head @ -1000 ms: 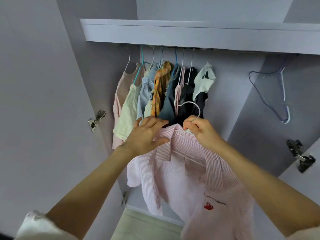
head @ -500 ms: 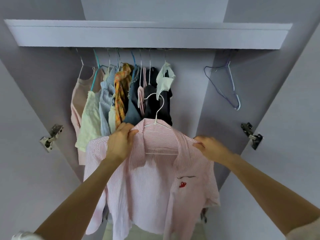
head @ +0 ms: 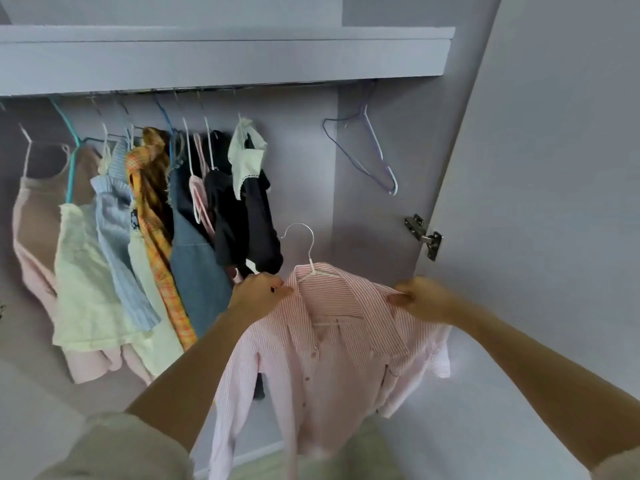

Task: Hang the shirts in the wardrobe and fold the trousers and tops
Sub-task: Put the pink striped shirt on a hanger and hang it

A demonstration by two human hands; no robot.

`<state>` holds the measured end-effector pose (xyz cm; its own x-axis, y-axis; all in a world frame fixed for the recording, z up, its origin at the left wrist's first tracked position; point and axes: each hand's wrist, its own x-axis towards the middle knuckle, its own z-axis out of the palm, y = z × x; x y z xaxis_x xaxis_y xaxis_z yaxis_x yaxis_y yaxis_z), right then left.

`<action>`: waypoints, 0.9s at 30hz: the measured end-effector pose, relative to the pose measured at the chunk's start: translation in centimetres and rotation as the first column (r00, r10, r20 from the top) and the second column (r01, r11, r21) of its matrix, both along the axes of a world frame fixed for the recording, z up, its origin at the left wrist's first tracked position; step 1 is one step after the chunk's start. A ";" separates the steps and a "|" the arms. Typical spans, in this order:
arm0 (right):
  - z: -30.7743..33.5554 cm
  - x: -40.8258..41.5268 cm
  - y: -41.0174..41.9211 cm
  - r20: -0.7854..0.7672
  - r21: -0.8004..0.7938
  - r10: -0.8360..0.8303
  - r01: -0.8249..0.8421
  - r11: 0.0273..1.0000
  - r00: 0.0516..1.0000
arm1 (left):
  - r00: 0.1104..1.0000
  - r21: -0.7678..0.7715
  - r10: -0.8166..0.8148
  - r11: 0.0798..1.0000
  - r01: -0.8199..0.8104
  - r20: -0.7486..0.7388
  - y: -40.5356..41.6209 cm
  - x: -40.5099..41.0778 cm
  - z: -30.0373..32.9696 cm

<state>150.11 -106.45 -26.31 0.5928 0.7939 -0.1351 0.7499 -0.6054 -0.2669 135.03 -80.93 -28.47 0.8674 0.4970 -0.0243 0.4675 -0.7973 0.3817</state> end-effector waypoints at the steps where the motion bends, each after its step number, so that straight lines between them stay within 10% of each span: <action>1: -0.2 0.0 -1.0 0.012 -0.001 -0.058 0.058 0.998 0.998 | 0.999 -0.039 -0.050 0.998 0.049 -0.014 -0.5 1.0 -0.2; 11: -0.6 -1.9 -1.9 0.088 0.235 -0.559 0.528 0.816 0.825 | 0.996 0.058 0.022 0.998 -0.027 0.083 0.5 5.5 2.2; 27: 2.0 2.6 14.3 0.066 0.592 -0.476 0.349 0.726 0.877 | 0.920 0.178 0.136 0.961 -0.213 0.366 7.0 9.1 6.2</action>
